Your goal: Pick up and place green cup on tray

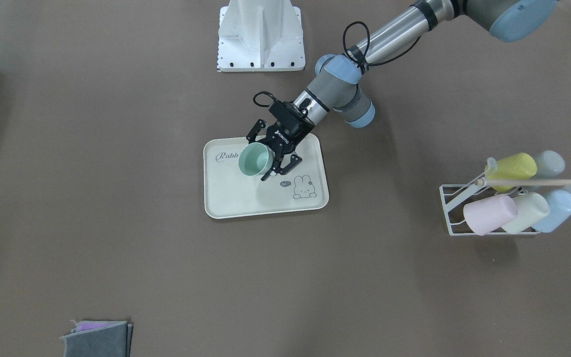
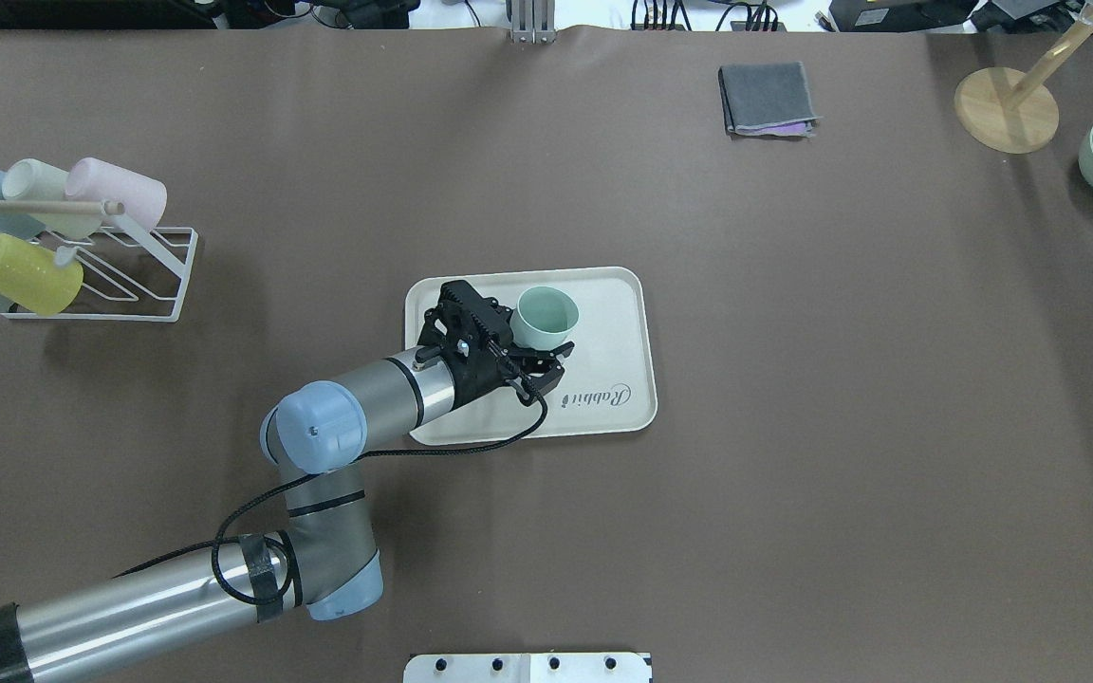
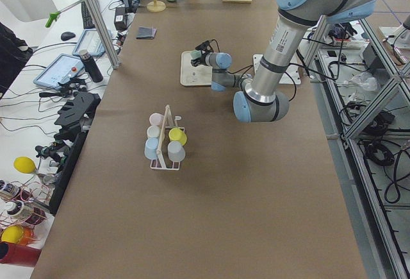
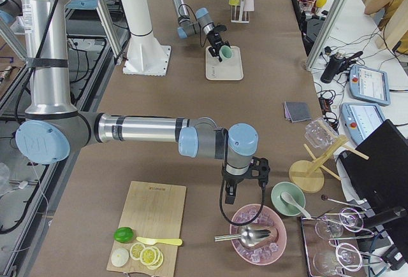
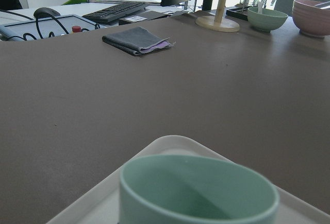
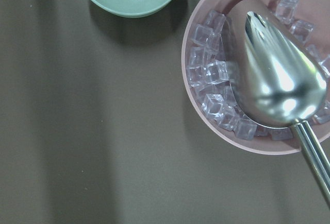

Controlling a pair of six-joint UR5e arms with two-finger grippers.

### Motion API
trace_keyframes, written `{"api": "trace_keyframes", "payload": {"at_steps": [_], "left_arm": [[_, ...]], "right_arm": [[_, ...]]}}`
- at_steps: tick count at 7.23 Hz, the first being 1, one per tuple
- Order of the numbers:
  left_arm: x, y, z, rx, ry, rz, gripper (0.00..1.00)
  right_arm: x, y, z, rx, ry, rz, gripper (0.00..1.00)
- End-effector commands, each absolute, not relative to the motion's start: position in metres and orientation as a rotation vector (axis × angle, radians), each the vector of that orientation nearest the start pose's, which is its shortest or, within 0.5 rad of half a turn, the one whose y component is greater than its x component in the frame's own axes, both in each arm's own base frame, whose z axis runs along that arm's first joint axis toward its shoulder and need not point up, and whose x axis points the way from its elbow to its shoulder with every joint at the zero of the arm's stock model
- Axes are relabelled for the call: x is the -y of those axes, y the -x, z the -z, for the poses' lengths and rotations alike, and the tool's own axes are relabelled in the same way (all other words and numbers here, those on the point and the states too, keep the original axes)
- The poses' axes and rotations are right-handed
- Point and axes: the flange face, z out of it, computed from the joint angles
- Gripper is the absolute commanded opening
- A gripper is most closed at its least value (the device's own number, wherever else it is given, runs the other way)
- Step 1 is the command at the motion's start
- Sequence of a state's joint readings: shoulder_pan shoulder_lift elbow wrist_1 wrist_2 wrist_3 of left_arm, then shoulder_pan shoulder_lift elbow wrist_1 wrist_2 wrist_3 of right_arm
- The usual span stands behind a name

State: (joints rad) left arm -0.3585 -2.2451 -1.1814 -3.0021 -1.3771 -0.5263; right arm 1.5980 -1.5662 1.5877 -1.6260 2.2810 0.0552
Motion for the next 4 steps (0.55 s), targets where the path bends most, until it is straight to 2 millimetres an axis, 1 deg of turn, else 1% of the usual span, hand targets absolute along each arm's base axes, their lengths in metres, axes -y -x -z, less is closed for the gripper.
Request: {"api": "trace_keyframes", "payload": {"at_steps": [1,4], "left_arm": [[0.3873,-0.6250,-0.2701,-1.227,-1.267,-0.370,0.00],[0.3911,-0.6234,-0.2709,-1.162,-1.330,-0.397,0.01]], "right_arm": [[0.4891,-0.0819,-0.6579,0.710,0.042,-0.091,1.00],[0.4891,-0.0819,-0.6579,0.710,0.042,-0.091,1.00]]}}
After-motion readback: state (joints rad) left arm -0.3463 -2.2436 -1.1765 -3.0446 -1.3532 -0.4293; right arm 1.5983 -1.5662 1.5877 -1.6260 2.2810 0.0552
